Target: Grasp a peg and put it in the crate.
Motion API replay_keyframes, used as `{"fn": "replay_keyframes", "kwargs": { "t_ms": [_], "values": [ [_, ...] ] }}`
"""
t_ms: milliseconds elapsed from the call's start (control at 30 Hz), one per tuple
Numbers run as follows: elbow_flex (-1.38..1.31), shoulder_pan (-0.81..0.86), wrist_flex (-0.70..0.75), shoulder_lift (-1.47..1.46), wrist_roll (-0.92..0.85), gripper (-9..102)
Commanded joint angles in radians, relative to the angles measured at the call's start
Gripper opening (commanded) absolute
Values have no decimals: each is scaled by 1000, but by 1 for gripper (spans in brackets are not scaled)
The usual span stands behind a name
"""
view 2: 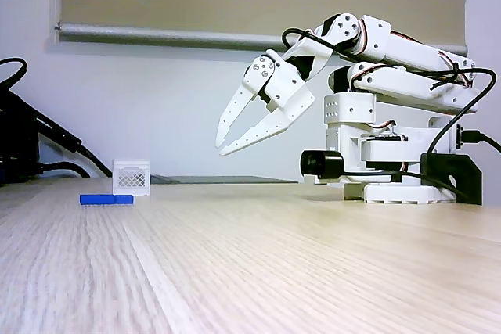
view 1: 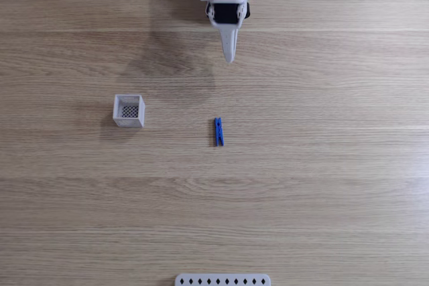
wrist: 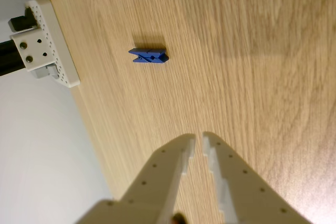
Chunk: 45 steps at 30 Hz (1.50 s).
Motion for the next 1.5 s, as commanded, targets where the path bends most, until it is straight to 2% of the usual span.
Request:
{"fn": "replay_keyframes", "kwargs": {
  "t_ms": [0,533,667,800,1000,1233,1367,1467],
  "values": [
    [-15,-12,-14,12,-11,-1],
    [-21,-15,-14,8,-15,0],
    [-69,-15,-15,-121,-83,0],
    [-225,-15,-15,-414,-367,0],
    [-538,-15,2,-893,-951,0],
    [-815,-9,-15,-1235,-1557,-1],
    [-971,11,-15,-1355,-1781,0],
    [-1091,31,-25,-1482,-1845,0]
  ]
}}
